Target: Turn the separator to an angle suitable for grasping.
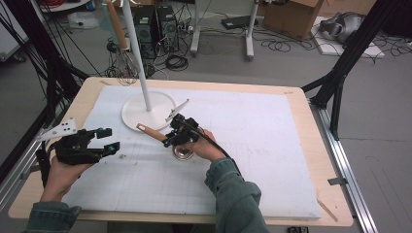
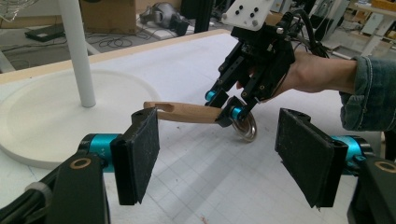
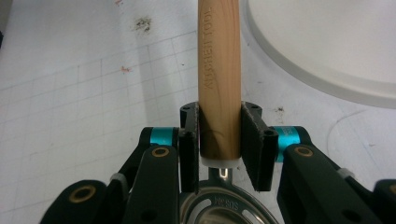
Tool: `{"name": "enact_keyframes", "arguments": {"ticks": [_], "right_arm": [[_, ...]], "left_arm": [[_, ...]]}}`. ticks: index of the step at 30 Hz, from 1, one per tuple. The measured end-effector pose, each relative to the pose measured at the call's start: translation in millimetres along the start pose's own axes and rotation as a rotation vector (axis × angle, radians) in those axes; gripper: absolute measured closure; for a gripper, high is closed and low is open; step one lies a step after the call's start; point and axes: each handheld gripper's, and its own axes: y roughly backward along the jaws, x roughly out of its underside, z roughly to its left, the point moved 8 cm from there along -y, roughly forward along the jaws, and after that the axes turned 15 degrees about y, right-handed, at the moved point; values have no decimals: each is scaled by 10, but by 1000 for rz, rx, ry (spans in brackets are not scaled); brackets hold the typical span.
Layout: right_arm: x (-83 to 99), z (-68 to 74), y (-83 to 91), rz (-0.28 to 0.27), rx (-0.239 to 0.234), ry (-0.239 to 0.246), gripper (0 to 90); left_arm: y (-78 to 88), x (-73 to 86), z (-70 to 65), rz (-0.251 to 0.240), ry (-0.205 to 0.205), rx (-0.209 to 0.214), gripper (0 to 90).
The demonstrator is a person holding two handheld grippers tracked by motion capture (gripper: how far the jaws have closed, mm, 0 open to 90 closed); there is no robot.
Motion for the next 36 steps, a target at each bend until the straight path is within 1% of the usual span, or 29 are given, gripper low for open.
{"name": "enact_keyframes", "arguments": {"ticks": [1, 3, 5, 7, 10, 11, 12, 17, 18, 20, 21, 22, 25, 28, 29, 31, 33, 34, 35, 36], "right_arm": [[7, 8, -17, 9, -2, -5, 705], [24, 5, -77, 29, 4, 13, 705], [52, 22, -146, 56, 2, 13, 704], [84, 28, -208, 86, 5, 30, 703], [100, 33, -264, 103, 6, 47, 701], [103, 48, -275, 113, 1, 41, 700], [101, 56, -288, 120, 0, 48, 698], [50, 69, -341, 126, 10, 79, 674], [34, 69, -354, 124, 19, 81, 651], [6, 68, -388, 129, 38, 105, 624], [-11, 66, -405, 128, 43, 128, 624], [-22, 80, -415, 136, 45, 128, 625], [-53, 76, -449, 137, 47, 153, 628], [-46, 83, -451, 136, 41, 133, 659], [-47, 77, -451, 133, 41, 139, 672], [-49, 81, -449, 133, 44, 129, 677], [-58, 72, -445, 118, 41, 122, 691], [-69, 74, -424, 103, 26, 87, 701], [-73, 69, -403, 88, 17, 70, 704], [-71, 64, -397, 86, 18, 65, 704]], "left_arm": [[-4, 4, 0, 2, 2, 0, 309], [-7, 6, -1, 4, -1, 2, 309], [-5, 4, -4, 2, 0, 2, 309], [4, -1, -1, 0, 0, 1, 309], [19, -4, 10, -3, 1, -1, 309], [24, -7, 14, -5, 1, -2, 309], [29, -8, 16, -6, 3, -3, 309], [44, -19, 12, -11, 4, -2, 309], [45, -20, 11, -11, 4, -1, 309], [45, -20, 11, -11, 5, 0, 309], [46, -20, 12, -10, 5, 1, 308], [47, -20, 13, -13, 7, 0, 309], [52, -21, 15, -12, 6, 0, 309], [47, -22, 10, -12, 5, 3, 309], [45, -20, 7, -11, 6, 4, 309], [45, -17, 9, -10, 7, 4, 309], [50, -14, 20, -12, 8, 2, 309], [51, -10, 27, -12, 9, 0, 309], [50, -6, 32, -12, 11, 0, 309], [47, -1, 39, -8, 10, -1, 309]]}}
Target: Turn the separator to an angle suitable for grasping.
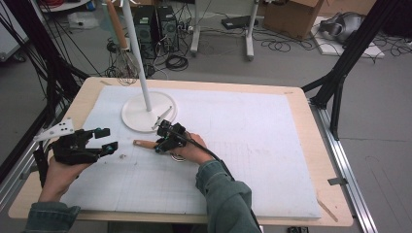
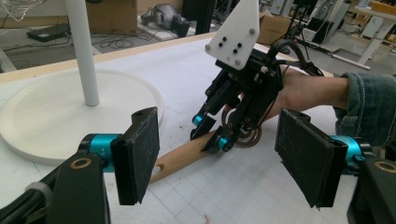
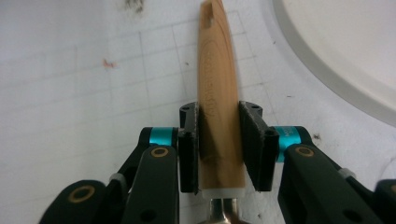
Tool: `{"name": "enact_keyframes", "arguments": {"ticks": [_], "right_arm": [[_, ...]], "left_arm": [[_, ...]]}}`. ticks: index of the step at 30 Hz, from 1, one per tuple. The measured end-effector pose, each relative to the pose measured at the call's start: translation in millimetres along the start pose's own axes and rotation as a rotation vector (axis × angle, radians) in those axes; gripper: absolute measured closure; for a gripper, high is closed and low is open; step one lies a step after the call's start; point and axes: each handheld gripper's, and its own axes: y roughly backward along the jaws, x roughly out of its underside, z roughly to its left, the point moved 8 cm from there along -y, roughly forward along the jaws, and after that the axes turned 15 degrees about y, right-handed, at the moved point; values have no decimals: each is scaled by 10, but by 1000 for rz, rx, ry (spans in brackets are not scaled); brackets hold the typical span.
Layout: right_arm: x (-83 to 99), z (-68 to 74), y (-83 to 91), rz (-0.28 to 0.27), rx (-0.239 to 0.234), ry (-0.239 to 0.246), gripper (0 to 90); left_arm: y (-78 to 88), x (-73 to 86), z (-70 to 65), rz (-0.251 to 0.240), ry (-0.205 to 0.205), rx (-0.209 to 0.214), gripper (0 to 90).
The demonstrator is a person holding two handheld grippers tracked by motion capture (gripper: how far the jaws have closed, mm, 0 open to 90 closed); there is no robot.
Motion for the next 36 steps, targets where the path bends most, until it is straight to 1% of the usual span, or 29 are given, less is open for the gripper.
{"name": "enact_keyframes", "arguments": {"ticks": [2, 4, 10, 12, 13, 16, 21, 26, 28, 29, 33, 36], "right_arm": [[1, 8, 10, 8, 6, 0, 704], [1, 5, 11, 13, 10, 20, 705], [6, 18, 48, 24, 12, 32, 705], [-1, 18, 77, 15, 10, 20, 705], [-2, 14, 93, 13, 10, 24, 705], [-9, 11, 138, 4, 11, 12, 705], [-11, -9, 225, -30, 14, -12, 705], [-13, -6, 296, -59, 17, -19, 704], [-11, -4, 320, -73, 17, -22, 704], [-10, -8, 333, -78, 20, -15, 704], [-10, 10, 382, -99, 21, -13, 704], [-4, 13, 411, -114, 28, -10, 704]], "left_arm": [[-12, 9, 2, 3, 2, 0, 309], [-16, 11, 5, 2, 4, -1, 309], [-8, 4, 10, -1, 3, -3, 309], [-10, 6, 7, 1, 1, -1, 309], [-10, 6, 5, 2, 1, -1, 309], [-12, 5, 3, 1, 0, 0, 309], [-39, 33, 28, 7, 7, -3, 309], [-125, 101, 70, 24, 12, -12, 331], [-180, 136, 92, 30, 16, -25, 345], [-206, 154, 108, 34, 19, -29, 345], [-316, 242, 186, 48, 44, -50, 360], [-433, 312, 209, 74, 62, -56, 375]]}}
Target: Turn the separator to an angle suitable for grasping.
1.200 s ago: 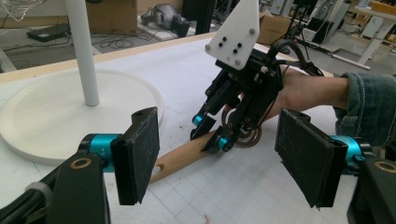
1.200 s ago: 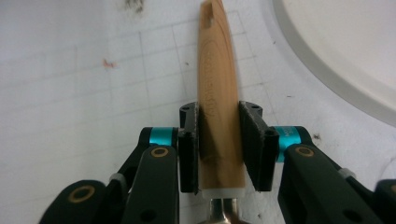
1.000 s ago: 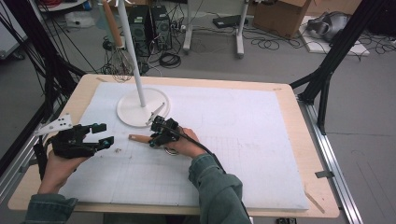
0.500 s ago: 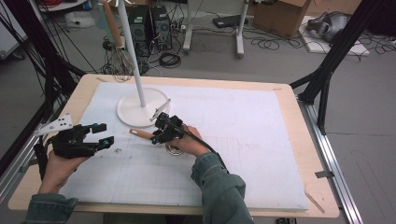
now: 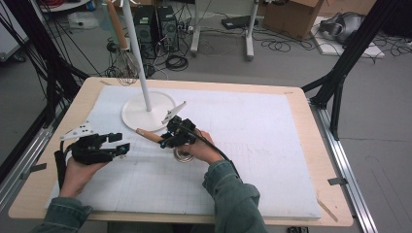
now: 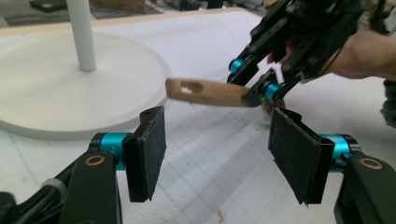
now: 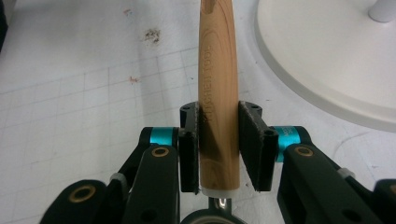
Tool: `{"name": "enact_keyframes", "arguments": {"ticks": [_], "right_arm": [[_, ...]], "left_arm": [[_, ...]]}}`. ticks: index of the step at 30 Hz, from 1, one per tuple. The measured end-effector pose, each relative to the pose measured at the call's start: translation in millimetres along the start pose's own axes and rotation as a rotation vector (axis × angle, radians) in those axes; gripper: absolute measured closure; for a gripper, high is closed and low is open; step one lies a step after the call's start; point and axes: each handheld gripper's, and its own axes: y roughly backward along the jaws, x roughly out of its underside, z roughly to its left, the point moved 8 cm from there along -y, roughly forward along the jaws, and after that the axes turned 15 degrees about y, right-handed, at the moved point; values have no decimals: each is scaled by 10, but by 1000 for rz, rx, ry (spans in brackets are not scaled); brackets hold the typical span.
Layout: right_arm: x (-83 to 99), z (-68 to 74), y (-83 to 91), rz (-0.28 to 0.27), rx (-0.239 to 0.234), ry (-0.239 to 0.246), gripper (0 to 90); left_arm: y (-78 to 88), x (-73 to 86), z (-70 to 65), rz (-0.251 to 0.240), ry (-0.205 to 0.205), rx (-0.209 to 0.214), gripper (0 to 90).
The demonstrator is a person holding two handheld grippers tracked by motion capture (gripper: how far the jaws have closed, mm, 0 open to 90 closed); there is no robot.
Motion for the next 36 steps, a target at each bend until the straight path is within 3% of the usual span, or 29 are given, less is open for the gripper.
{"name": "enact_keyframes", "arguments": {"ticks": [5, 10, 13, 16, 20, 27, 30, 36], "right_arm": [[-6, 24, 62, -22, 5, 4, 703], [-2, 102, 91, -43, -10, 21, 702], [-8, 151, 84, -40, -13, 50, 701], [-21, 199, 83, -34, -14, 69, 699], [-33, 221, 138, -45, -13, 73, 687], [8, 235, 186, -39, -33, 81, 648], [75, 246, 161, -5, -50, 81, 658], [47, 275, 228, -10, 13, 92, 685]], "left_arm": [[-230, 73, -6, 47, 30, -4, 401], [-465, 94, -61, 40, 129, 92, 458], [-560, 119, -102, 47, 149, 117, 513], [-564, 99, -141, 35, 152, 123, 568], [-523, 41, -208, 23, 159, 177, 629], [-506, -83, -399, 1, 110, 233, 688], [-515, -129, -476, -1, 97, 252, 697], [-527, -246, -609, -28, 78, 252, 668]]}}
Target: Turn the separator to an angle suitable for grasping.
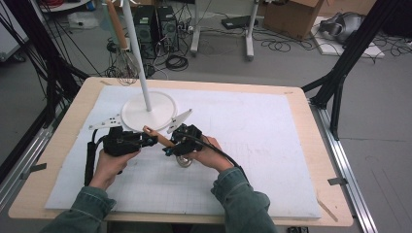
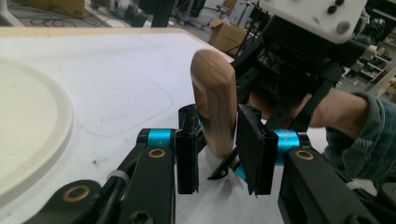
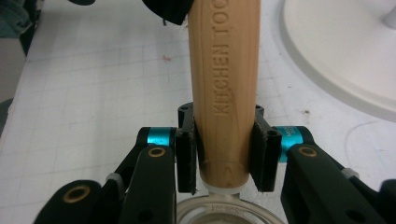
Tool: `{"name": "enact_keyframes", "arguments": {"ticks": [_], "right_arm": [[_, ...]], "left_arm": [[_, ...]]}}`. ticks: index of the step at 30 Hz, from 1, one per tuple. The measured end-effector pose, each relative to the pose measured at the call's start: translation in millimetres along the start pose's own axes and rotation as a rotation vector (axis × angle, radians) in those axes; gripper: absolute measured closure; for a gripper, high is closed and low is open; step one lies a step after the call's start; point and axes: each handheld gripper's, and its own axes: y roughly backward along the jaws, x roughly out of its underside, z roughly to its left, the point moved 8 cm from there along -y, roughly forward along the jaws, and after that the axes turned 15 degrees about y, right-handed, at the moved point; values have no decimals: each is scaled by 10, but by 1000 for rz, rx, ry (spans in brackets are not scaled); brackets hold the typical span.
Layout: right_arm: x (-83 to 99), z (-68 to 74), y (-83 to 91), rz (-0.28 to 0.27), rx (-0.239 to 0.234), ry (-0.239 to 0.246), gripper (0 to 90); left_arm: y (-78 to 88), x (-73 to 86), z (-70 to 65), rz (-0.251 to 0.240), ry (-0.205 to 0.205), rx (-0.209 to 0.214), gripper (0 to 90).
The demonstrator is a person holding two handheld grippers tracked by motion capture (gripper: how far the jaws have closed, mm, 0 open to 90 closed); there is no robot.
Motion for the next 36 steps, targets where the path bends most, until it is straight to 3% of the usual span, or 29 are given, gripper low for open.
{"name": "enact_keyframes", "arguments": {"ticks": [4, 8, 11, 14, 17, 22, 29, 33, 36], "right_arm": [[-107, 24, 83, -32, 62, -3, 686], [-211, 70, 146, -62, 84, -7, 685], [-268, 100, 197, -98, 85, -17, 684], [-317, 143, 258, -142, 51, -24, 677], [-378, 184, 346, -202, 16, -19, 614], [-428, 242, 448, -272, -54, -17, 598], [-521, 319, 452, -347, -113, -6, 690], [-557, 336, 469, -358, -90, -17, 705], [-567, 305, 472, -342, -34, -24, 708]], "left_arm": [[-10, -90, -126, -13, -37, -27, 627], [-7, -177, -254, -25, -79, -45, 657], [14, -227, -344, -22, -89, -17, 709], [47, -261, -445, 8, -123, 4, 712], [81, -288, -529, 45, -163, 13, 713], [153, -359, -637, 60, -180, 72, 716], [194, -415, -758, 73, -201, 124, 719], [208, -442, -766, 63, -210, 119, 718], [207, -459, -755, 41, -211, 94, 711]]}}
